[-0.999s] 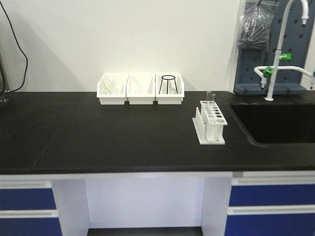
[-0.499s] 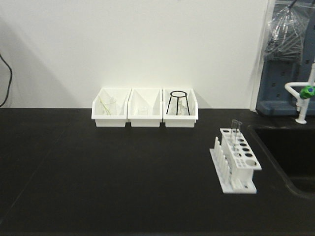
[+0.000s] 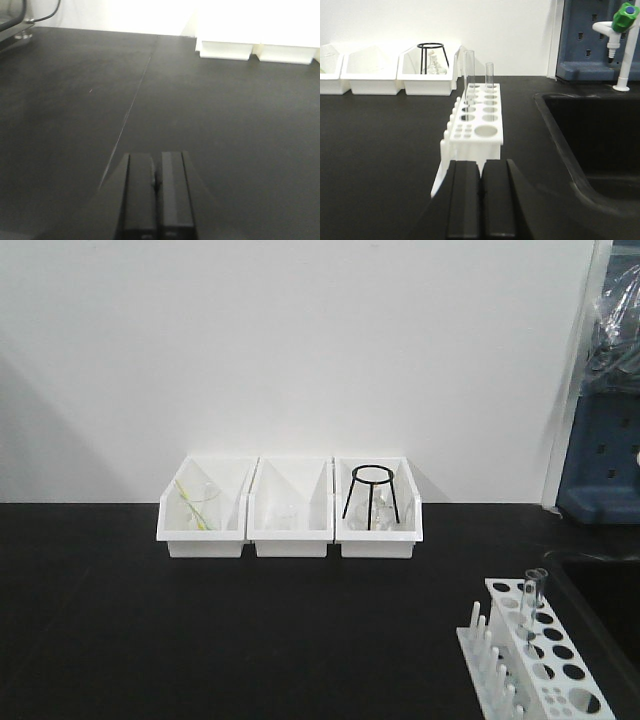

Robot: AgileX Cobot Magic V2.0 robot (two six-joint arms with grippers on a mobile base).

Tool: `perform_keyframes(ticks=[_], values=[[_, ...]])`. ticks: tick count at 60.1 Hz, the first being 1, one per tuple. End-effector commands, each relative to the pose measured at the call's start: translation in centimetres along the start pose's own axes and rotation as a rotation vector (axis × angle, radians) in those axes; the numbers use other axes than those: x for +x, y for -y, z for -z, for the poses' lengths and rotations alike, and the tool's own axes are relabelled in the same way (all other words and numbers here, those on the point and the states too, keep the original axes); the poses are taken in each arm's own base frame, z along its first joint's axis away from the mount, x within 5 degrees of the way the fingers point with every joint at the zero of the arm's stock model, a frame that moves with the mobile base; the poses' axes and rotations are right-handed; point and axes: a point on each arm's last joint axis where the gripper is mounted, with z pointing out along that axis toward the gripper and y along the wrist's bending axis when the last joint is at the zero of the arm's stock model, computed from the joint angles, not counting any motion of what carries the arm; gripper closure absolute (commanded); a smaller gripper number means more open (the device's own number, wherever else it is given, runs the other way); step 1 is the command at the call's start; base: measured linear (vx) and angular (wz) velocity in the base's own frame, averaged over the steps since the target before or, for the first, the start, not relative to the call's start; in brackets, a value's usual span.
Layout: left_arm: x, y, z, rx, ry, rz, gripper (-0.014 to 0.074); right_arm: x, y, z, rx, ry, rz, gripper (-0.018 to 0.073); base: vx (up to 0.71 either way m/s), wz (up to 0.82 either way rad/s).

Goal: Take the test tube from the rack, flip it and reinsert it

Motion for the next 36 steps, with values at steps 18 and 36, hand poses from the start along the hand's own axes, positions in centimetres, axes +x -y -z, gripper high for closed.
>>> perform_keyframes(ticks=[18,36], values=[[-0.73,0.17,0.04,0.023,0.087,0.002,0.0603,-0.78,0.03,0.11,0.007,0.092,0.014,0.0571,0.32,-0.05],[-0.73,0.17,0.04,0.023,0.087,0.002,0.0603,-0.78,0.03,0.11,0.007,0.092,0.014,0.0571,0.08,-0.05]])
